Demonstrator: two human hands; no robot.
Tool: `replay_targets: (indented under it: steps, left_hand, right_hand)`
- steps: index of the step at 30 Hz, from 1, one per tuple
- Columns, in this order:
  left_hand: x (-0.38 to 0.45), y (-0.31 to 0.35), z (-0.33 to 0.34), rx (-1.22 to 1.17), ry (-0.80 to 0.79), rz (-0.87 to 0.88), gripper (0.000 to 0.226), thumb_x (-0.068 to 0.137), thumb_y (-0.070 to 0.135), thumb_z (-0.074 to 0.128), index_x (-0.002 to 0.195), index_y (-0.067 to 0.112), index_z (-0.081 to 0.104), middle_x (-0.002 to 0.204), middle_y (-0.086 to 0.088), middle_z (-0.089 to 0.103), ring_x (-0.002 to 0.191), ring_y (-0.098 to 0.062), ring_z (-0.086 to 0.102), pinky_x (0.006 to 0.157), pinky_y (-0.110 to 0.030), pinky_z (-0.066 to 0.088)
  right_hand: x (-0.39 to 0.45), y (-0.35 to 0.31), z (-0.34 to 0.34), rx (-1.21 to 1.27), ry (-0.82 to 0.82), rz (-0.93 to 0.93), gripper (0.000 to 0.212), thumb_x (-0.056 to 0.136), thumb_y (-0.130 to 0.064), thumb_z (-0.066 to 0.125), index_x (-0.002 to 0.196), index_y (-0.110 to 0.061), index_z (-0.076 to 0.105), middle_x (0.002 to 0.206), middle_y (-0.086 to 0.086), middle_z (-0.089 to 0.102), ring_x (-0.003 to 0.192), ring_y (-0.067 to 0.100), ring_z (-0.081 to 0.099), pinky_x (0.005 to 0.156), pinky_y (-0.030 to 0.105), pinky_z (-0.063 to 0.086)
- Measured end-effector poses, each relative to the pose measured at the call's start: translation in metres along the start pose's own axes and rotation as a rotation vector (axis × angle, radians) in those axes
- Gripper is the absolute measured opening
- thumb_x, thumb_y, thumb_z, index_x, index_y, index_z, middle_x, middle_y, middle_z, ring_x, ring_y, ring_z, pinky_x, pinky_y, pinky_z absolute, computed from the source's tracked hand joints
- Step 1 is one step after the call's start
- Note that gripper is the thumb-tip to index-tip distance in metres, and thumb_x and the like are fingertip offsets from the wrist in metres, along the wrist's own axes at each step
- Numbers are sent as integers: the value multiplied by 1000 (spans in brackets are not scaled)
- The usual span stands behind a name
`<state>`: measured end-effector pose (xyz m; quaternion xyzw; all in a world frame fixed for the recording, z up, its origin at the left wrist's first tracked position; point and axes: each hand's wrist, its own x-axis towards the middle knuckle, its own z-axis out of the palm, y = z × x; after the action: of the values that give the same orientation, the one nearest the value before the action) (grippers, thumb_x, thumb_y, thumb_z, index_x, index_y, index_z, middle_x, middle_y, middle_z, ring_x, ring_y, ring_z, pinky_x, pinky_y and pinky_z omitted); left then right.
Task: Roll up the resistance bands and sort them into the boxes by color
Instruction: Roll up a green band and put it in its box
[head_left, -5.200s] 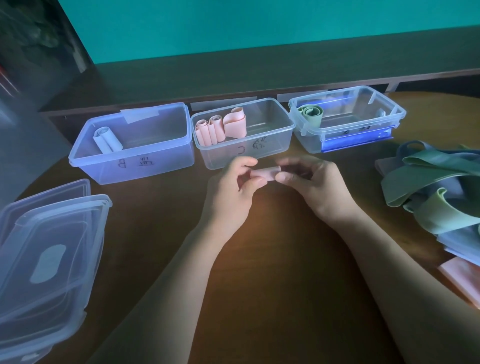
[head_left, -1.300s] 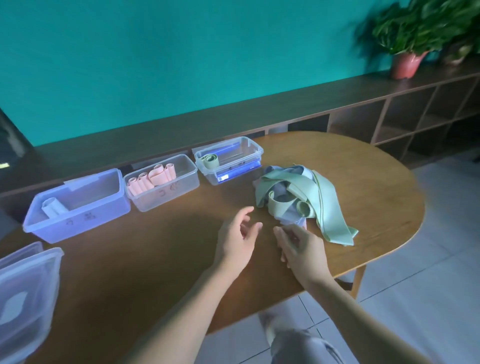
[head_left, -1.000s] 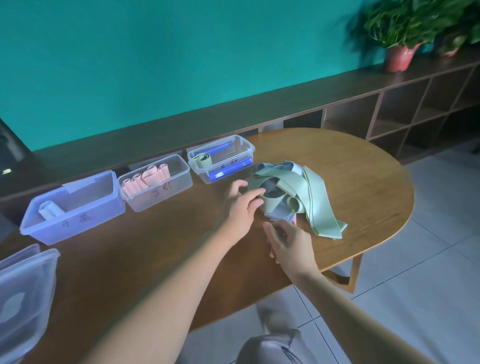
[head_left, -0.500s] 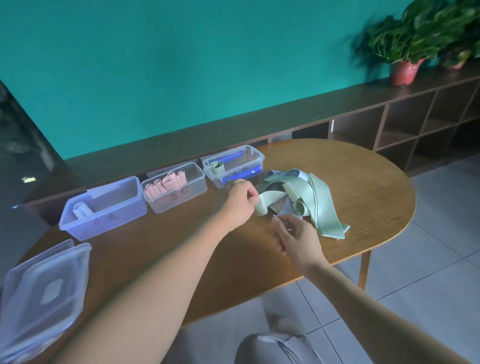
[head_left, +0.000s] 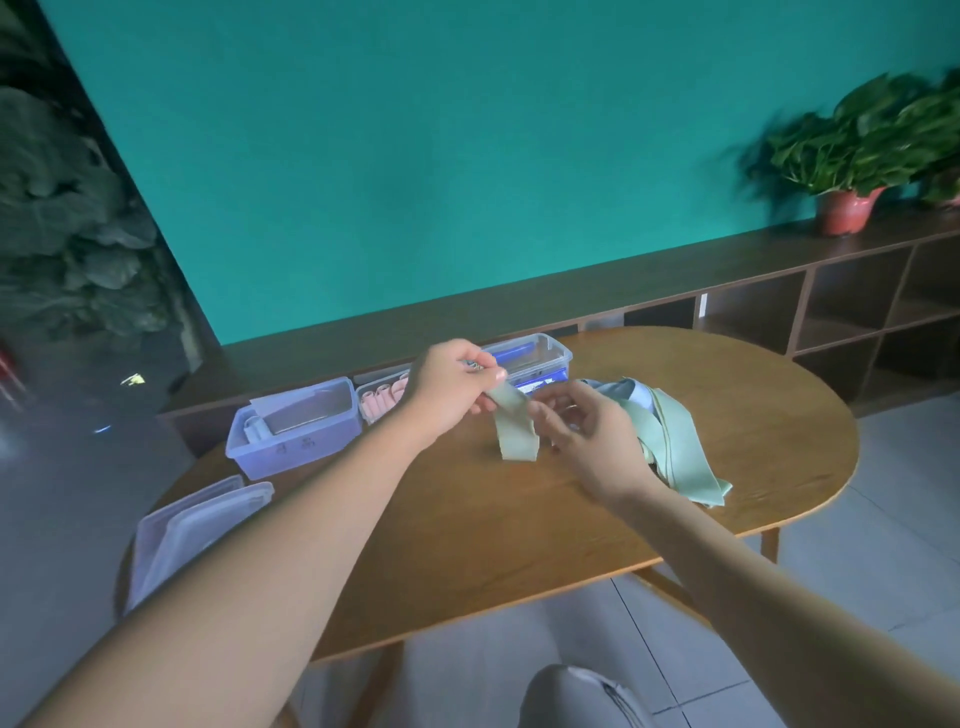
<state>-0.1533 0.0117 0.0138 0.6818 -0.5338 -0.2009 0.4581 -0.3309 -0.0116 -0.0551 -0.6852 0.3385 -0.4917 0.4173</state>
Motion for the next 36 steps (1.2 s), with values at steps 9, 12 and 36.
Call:
replay_targets:
  steps: [9, 12, 36]
  left_hand:
    - [-49, 32, -66, -318, 37, -28, 17, 94, 14, 71, 101, -1, 73, 84, -16, 76, 69, -18, 73, 70, -26, 61]
    - [-67, 43, -89, -404, -23, -22, 15, 94, 11, 70, 101, -2, 71, 87, -17, 75, 75, -21, 73, 74, -25, 60]
    - [-95, -2, -127, 20, -79, 72, 19, 88, 29, 78, 88, 10, 79, 68, -7, 69, 55, -14, 54, 57, -24, 49]
  right_hand:
    - [-10, -81, 22, -198, -11, -277, 20, 82, -29, 83, 97, -30, 71, 94, -14, 64, 80, 2, 60, 69, 9, 43]
    - [-11, -107, 23, -231, -20, -328, 15, 83, -23, 83, 96, -25, 76, 92, -11, 61, 78, 1, 58, 68, 5, 40]
    - [3, -116, 44, -89, -364, -137, 11, 92, -18, 73, 89, -7, 75, 59, -10, 66, 53, 7, 57, 53, 22, 48]
